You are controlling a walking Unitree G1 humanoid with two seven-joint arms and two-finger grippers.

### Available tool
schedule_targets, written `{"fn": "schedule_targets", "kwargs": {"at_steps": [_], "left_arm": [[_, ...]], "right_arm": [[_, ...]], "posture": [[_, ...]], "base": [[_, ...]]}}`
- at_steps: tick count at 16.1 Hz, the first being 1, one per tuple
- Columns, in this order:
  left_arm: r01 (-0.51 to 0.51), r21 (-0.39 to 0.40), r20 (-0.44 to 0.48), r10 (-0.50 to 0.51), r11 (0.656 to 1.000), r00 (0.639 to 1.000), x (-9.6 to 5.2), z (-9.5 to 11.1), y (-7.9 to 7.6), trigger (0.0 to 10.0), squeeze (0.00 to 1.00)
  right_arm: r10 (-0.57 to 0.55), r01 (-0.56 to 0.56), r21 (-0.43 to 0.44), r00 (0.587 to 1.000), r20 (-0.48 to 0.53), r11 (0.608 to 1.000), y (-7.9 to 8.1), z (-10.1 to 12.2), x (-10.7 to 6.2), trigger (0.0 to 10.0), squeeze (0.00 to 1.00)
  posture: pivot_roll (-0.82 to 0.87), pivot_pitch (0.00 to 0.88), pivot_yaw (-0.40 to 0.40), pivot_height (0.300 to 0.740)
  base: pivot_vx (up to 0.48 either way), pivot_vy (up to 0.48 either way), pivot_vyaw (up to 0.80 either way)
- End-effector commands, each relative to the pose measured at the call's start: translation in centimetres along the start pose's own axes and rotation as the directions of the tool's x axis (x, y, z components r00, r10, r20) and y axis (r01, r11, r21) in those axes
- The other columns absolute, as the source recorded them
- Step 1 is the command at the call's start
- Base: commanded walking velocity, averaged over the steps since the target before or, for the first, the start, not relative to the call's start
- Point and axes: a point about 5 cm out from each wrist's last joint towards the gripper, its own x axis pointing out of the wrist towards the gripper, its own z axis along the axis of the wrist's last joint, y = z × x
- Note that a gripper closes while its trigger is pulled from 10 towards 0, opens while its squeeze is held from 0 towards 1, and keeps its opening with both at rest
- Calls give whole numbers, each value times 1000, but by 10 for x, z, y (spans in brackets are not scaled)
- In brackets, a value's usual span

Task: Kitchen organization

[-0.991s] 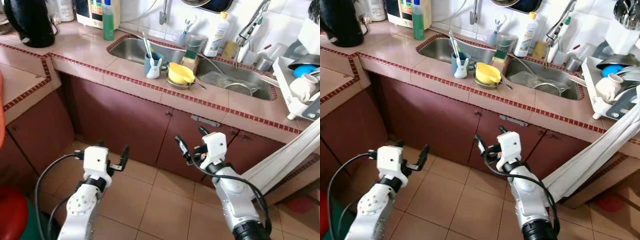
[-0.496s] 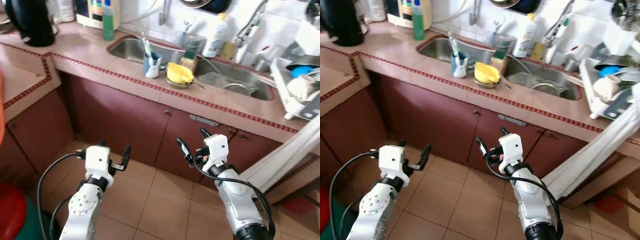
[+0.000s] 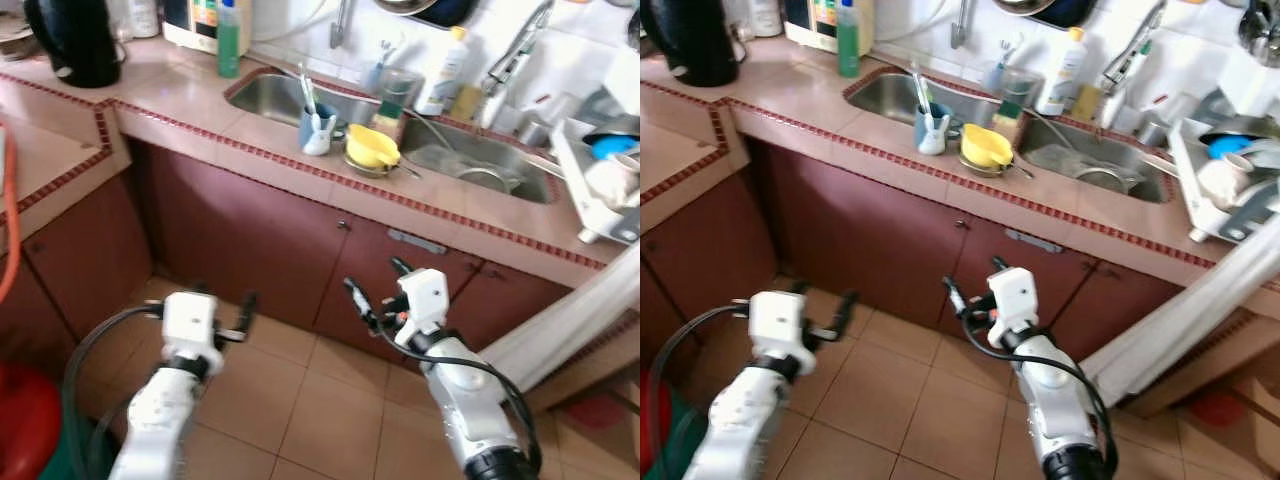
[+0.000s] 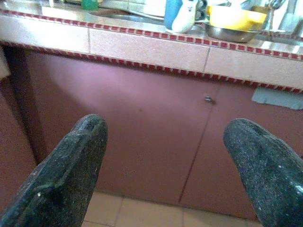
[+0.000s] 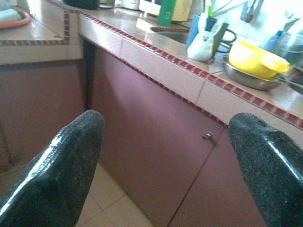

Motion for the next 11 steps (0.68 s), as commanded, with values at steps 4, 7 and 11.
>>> {"fn": "schedule_targets", "kwargs": {"at_steps": [4,7,11], "left_arm": [[28,-12,11,-28,1000,1000,4,3,-11,10000,0],[26,-7,14,-26,1000,1000,3,4,-10,10000,0],[43,69,35,-45,997,998,3,9,-11,10000,0]], "right_arm": [[-32,32,-21,999,5,999,-10,3,-4,10000,0],[-34,34,-21,999,5,999,-9,3,-4,10000,0],[-38,38,-19,999,9,999,-8,3,-3,10000,0]], "posture": [[67,0,-126,740],[68,0,-124,740],[72,0,-119,740]], "base": [[0,343,0],[0,237,0],[0,0,0]]}}
